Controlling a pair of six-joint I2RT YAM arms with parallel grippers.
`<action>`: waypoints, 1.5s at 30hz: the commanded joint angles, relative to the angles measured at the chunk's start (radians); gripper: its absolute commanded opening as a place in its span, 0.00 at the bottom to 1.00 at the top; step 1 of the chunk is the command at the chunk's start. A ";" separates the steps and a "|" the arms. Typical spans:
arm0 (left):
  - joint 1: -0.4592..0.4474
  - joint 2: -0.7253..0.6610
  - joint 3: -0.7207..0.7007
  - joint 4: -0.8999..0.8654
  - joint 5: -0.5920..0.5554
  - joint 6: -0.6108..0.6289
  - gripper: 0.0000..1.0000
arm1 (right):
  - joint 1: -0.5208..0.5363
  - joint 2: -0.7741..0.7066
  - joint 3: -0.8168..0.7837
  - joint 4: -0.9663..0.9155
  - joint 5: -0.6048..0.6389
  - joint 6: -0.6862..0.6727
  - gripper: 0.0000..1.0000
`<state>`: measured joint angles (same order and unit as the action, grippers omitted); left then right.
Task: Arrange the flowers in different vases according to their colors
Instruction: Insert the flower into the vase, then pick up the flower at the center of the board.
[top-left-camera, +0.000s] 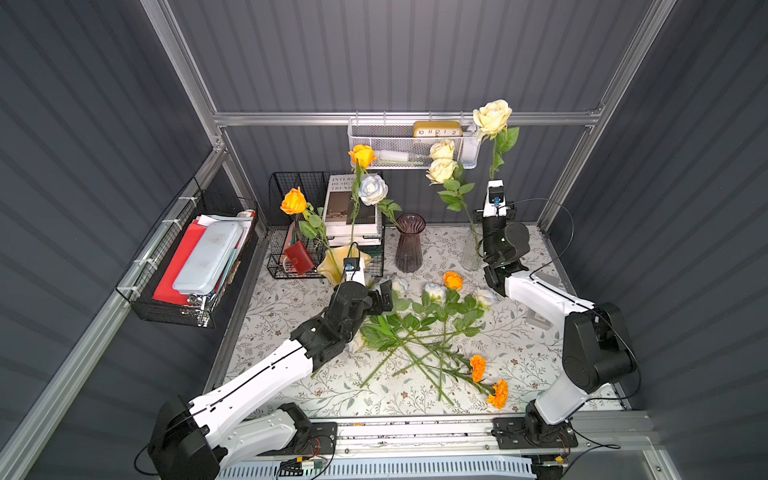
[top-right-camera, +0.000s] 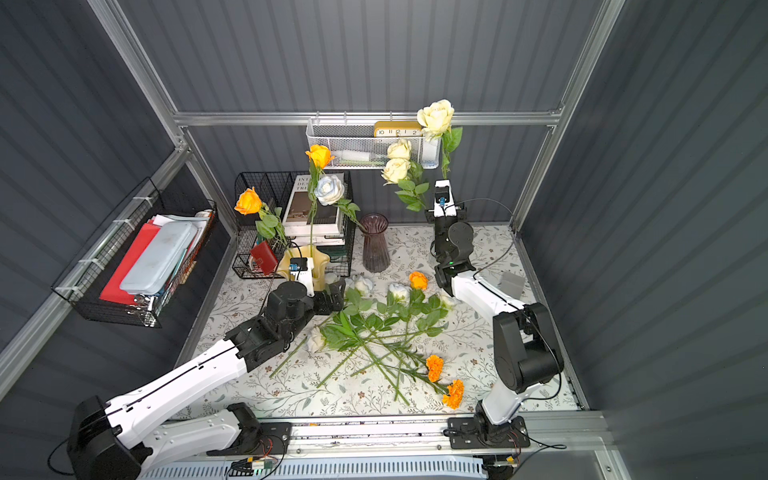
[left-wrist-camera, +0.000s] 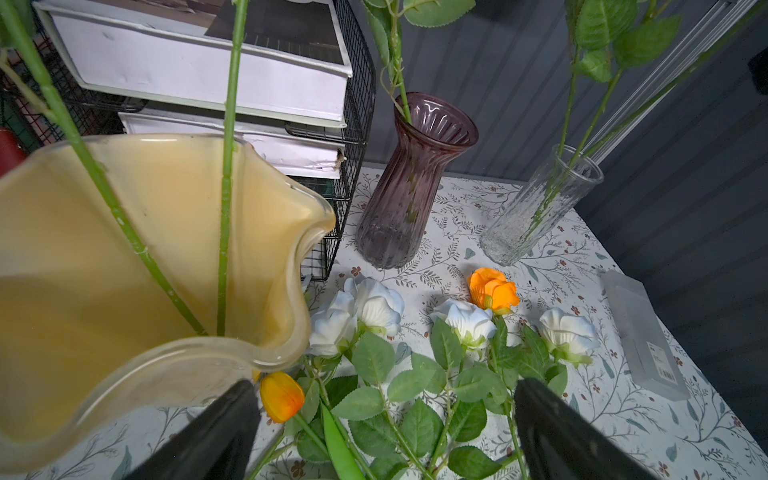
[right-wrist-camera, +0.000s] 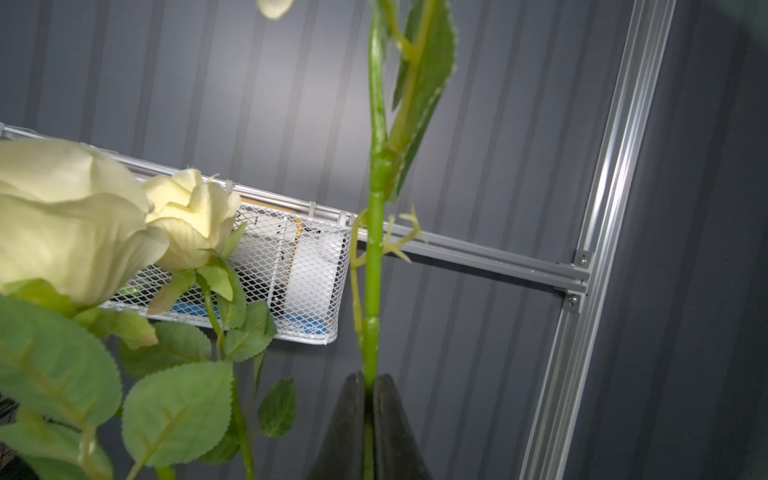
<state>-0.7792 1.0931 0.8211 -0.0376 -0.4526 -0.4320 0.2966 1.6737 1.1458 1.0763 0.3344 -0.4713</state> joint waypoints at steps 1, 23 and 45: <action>0.005 0.000 -0.018 0.019 0.006 0.016 0.99 | -0.001 0.015 -0.029 0.062 0.023 0.010 0.00; 0.015 0.087 -0.004 0.059 0.083 0.052 0.99 | 0.085 -0.329 -0.327 -0.216 0.103 0.142 0.86; 0.002 0.182 -0.027 0.107 0.253 -0.033 0.99 | 0.374 -0.658 -0.544 -1.357 -0.104 1.159 0.68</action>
<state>-0.7727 1.3018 0.8204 0.0582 -0.2131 -0.4355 0.6449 0.9703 0.6018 -0.1711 0.2726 0.5087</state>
